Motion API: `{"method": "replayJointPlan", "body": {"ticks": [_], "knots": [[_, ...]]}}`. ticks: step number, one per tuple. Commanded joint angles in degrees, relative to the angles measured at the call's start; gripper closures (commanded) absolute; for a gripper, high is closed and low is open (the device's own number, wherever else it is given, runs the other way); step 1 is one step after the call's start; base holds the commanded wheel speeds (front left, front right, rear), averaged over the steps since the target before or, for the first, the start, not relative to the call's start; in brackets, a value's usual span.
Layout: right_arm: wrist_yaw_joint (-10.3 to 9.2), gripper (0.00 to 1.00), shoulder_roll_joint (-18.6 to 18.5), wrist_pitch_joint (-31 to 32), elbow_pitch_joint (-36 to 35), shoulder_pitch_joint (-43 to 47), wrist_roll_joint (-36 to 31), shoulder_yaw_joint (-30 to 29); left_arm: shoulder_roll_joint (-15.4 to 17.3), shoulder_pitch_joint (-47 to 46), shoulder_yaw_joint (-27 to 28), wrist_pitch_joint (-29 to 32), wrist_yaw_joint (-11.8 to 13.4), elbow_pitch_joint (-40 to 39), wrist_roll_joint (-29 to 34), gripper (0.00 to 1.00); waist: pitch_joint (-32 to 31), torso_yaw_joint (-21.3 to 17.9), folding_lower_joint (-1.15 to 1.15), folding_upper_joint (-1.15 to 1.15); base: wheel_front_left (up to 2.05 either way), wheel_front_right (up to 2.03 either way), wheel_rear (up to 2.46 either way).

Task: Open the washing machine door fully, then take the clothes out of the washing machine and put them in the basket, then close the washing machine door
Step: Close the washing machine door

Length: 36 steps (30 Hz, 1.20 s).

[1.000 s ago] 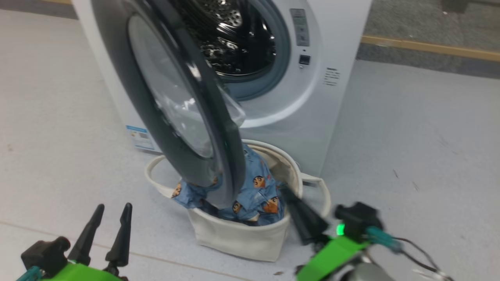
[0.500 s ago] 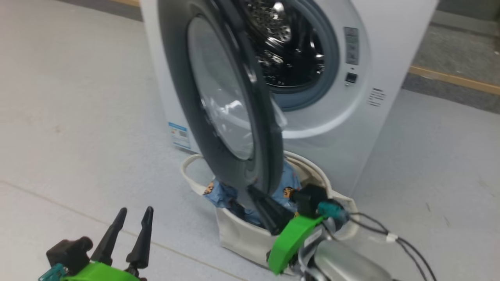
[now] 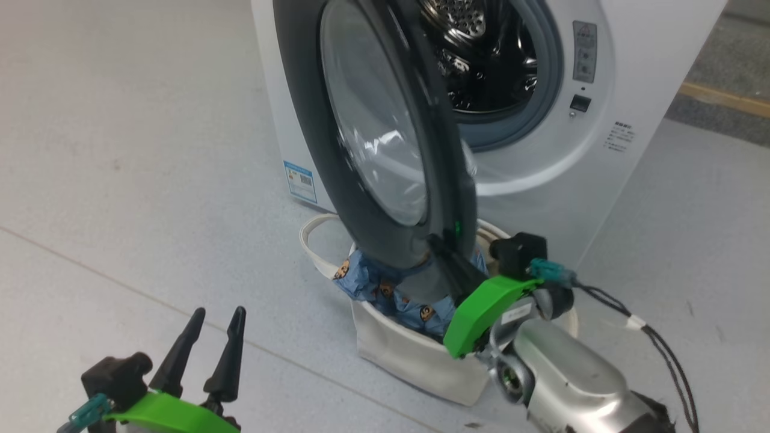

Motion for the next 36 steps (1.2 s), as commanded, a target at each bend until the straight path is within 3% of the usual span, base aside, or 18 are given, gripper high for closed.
{"method": "replayJointPlan", "body": {"ticks": [1, 7, 13, 25, 33, 34, 35, 36], "knots": [[-0.02, 1.0, 0.69, -0.75, -0.39, -2.68, -0.55, -1.49, 0.4, -3.4, 1.84, -0.59, -0.17, -1.75, -0.48, 0.0, 0.88, 0.11, 0.0, 0.0, 0.0, 0.0, 0.0], [-0.02, 1.0, 0.69, -0.76, 3.77, -6.21, -5.22, -10.41, -0.55, -4.54, 1.0, -1.08, -0.19, -2.53, -0.39, 0.0, 4.83, 0.09, 0.0, 0.0, 0.0, 0.0, 0.0], [-0.02, 1.0, 0.52, -0.76, 7.45, -11.0, -13.54, -23.88, -1.89, -6.19, -0.11, -1.83, -0.28, -3.29, -0.18, 0.0, 9.79, 1.02, 0.0, 0.0, 0.0, 0.0, 0.0], [-0.02, 1.0, -4.68, -0.76, 11.9, -22.96, -27.15, -44.64, -4.39, -10.09, -2.89, -3.33, -0.81, -1.86, -0.18, 0.0, 15.36, 5.28, 0.0, 0.0, 0.0, 0.0, 0.0], [-0.02, 1.0, -3.45, -0.76, 12.3, -23.05, -29.49, -46.6, -3.79, -10.1, -2.56, -3.77, -0.92, -0.85, -0.5, 0.0, 13.62, 3.75, 0.0, 0.0, 0.0, 0.0, 0.0], [-0.02, 0.9, -2.96, -0.76, 12.22, -22.42, -29.23, -46.15, -3.71, -10.06, -2.54, -3.8, -0.93, -0.74, -0.5, 0.0, 13.19, 3.31, 0.0, 0.0, 0.0, 0.0, 0.0], [-0.02, 0.3, -2.53, -0.76, 12.2, -21.67, -29.03, -45.45, -3.6, -10.01, -2.51, -3.83, -0.93, -0.65, -0.51, 0.0, 12.74, 2.79, 0.0, 0.0, 0.0, 0.0, 0.0], [-0.02, 0.01, -2.11, -0.76, 12.23, -20.91, -28.7, -44.67, -3.46, -9.95, -2.43, -3.85, -0.93, -0.59, -0.53, 0.0, 12.34, 2.2, 0.0, 0.0, 0.0, 0.0, 0.0]]}}
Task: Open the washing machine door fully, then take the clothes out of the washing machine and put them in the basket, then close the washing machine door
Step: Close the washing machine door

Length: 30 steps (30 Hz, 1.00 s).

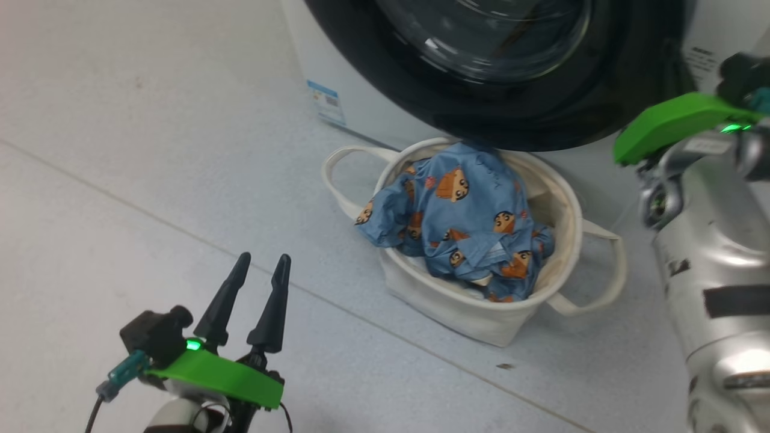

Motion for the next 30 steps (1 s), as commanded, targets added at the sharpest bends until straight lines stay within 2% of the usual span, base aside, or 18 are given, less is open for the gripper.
{"method": "replayJointPlan", "body": {"ticks": [1, 9, 19, 30], "knots": [[-0.01, 0.0, 2.03, -0.71, -1.73, 0.7, 0.69, 2.17, 1.77, -1.59, 2.3, -0.77, -0.34, -1.27, -0.52, 0.0, -1.3, -1.69, -0.01, 0.0, 0.0, 0.0, 0.0], [-0.01, 0.0, 3.87, -0.71, -4.04, 6.89, 5.15, 10.75, 3.23, -1.25, 2.78, -0.53, 0.02, -1.36, -0.55, 0.0, -4.49, -7.54, -0.01, 0.0, 0.0, 0.0, 0.0], [-0.01, 0.0, 4.29, -0.71, -14.56, 19.43, 11.42, 24.4, 6.09, 2.38, 5.49, -0.33, 1.97, -2.82, -1.55, 0.0, -10.18, -18.2, -0.01, 0.0, 0.0, 0.0, 0.0], [-0.01, 0.0, 1.59, -0.71, -29.14, 31.26, 13.22, 29.72, 8.39, 8.84, 10.26, 1.88, 3.19, -9.02, -7.31, 0.0, -12.05, -28.85, -0.01, 0.0, 0.0, 0.0, 0.0]]}}
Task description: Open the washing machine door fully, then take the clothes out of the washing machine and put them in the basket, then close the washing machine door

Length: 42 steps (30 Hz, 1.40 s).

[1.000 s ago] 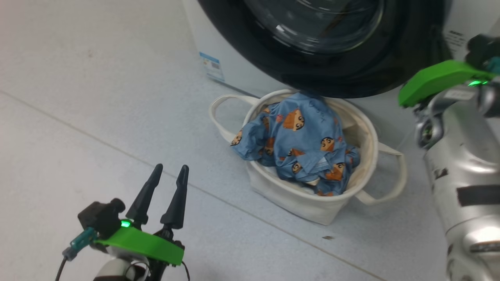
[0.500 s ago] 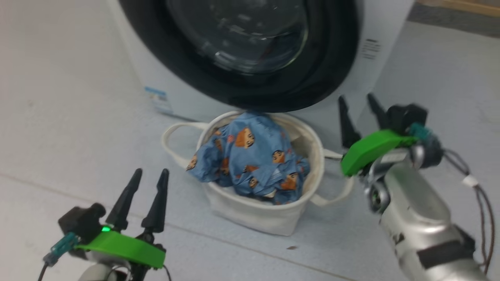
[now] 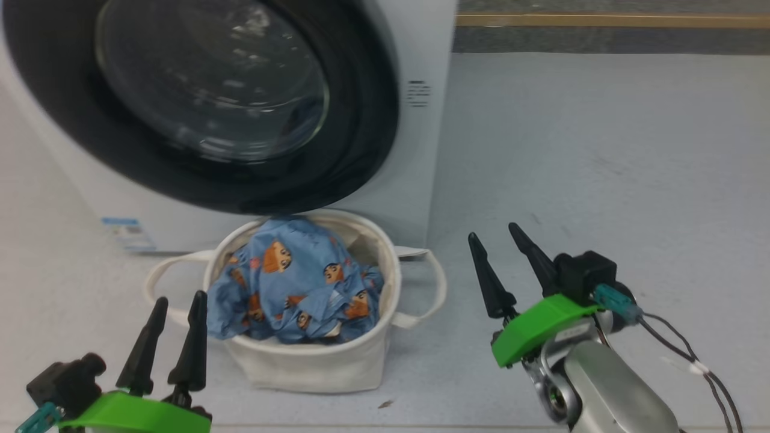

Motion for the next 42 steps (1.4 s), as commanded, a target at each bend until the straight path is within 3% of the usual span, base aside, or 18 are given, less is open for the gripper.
{"method": "replayJointPlan", "body": {"ticks": [1, 6, 17, 42], "knots": [[-0.01, 0.0, 0.04, -0.72, -3.67, 0.56, 0.65, 0.79, 1.94, -0.64, 2.68, 0.38, 0.15, -2.87, -0.46, 0.0, -1.16, -3.2, 0.0, 0.0, 0.0, 0.0, 0.0], [-0.01, 0.0, -1.25, -0.72, -9.51, 6.07, -1.24, -1.26, 2.25, 0.73, 2.83, 0.85, 0.9, -5.38, -0.64, 0.0, -1.22, -3.89, 0.0, 0.0, 0.0, 0.0, 0.0], [-0.01, 0.0, -0.06, 0.27, -17.98, 12.3, -5.16, -6.62, 2.57, -0.09, 2.42, 2.7, 2.21, -7.66, -0.79, 0.0, 1.01, -2.74, 0.0, 0.0, 0.0, 0.0, 0.0], [-0.01, 0.0, 0.57, 2.89, -20.09, 13.3, -6.24, -7.7, 3.04, -0.95, 2.3, 2.89, 3.57, -6.8, -0.86, 0.0, 0.98, -0.91, 0.0, 0.0, 0.0, 0.0, 0.0]]}}
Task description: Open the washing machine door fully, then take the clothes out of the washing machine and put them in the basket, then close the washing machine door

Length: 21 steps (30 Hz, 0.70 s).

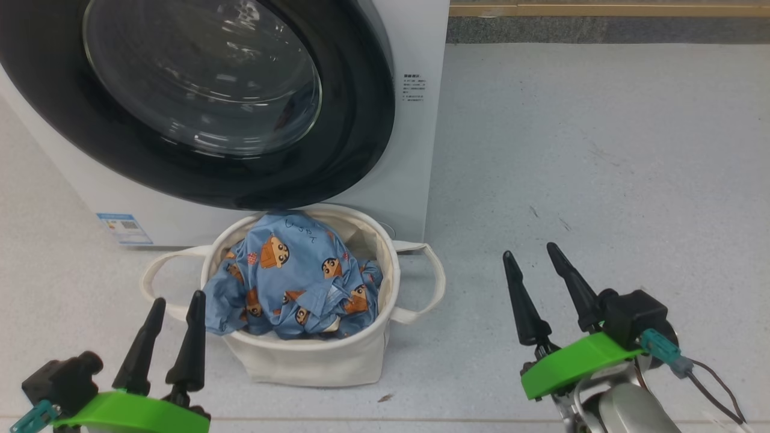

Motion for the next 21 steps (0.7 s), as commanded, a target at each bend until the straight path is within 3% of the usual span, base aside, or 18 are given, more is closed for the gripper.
{"method": "replayJointPlan", "body": {"ticks": [1, 21], "knots": [[-0.01, 0.0, 0.48, 0.25, -2.27, -0.45, -0.42, 1.16, 1.85, -2.91, 2.25, -0.37, 0.03, -1.62, 0.12, 0.0, 0.07, -0.07, 0.0, 0.0, 0.0, 0.0, 0.0], [-0.01, 0.0, 0.34, 0.45, -2.23, -0.74, -0.12, 1.47, 1.89, -3.22, 1.57, 0.2, 1.19, -0.66, 0.08, 0.0, 0.25, 0.03, 0.0, 0.0, 0.0, 0.0, 0.0]]}}
